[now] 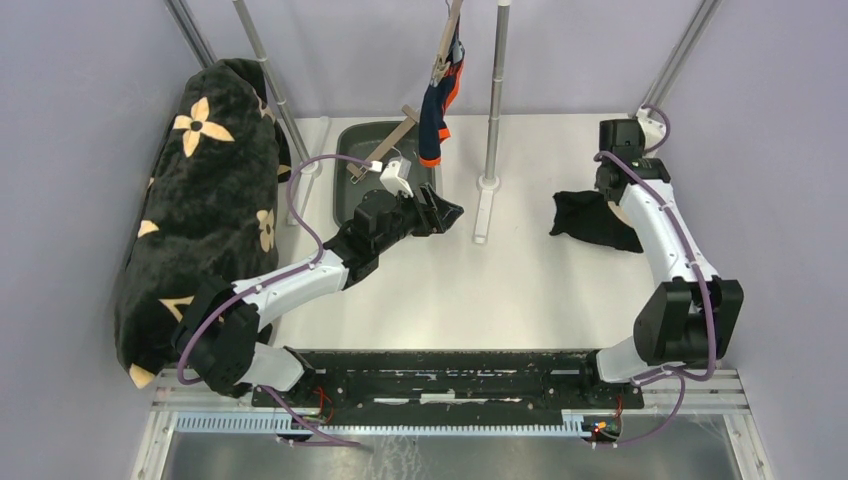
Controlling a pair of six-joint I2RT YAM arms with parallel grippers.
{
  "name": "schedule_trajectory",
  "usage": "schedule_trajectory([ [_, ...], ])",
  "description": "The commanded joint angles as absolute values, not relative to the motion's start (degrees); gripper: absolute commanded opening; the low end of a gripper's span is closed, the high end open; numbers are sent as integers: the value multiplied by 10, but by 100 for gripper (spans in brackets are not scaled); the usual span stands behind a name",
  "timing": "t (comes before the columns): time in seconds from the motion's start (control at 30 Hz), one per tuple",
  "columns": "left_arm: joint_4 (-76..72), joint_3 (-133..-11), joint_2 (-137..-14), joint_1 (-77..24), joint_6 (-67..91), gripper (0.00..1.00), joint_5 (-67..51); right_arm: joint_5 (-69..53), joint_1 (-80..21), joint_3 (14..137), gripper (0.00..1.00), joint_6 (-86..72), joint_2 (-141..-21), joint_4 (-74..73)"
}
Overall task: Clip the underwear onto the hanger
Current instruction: Adjust the underwear at the center of the board.
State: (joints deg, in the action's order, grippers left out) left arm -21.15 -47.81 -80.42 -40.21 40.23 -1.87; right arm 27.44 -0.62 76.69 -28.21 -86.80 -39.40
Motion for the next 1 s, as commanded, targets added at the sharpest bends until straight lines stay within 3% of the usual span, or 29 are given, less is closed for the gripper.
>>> schedule_trajectory([
  [0.0,-240,-483,-802,-400,387,75,-23,472,-64,803,0,-286,-854,-451],
  [0.07,-240,-482,-801,-399,386,75,-22,496,-110,817,3,-287,-880,-462],
  [0.23,-236,-479,-795,-400,383,75,-18,292,-207,801,33,-249,-920,-398],
  [0.37,-230,-473,-785,-399,379,76,-10,230,-222,759,53,-269,-892,-344],
  [0.47,-228,-473,-781,-398,376,76,-8,232,-222,756,54,-269,-880,-350],
  [0.63,-228,-473,-781,-398,376,76,-10,287,-202,751,75,-290,-876,-405],
  [0.8,-230,-472,-782,-398,378,76,-12,215,-120,691,84,-312,-884,-385],
  [0.97,-236,-474,-791,-398,381,76,-19,138,-29,621,86,-325,-881,-331],
])
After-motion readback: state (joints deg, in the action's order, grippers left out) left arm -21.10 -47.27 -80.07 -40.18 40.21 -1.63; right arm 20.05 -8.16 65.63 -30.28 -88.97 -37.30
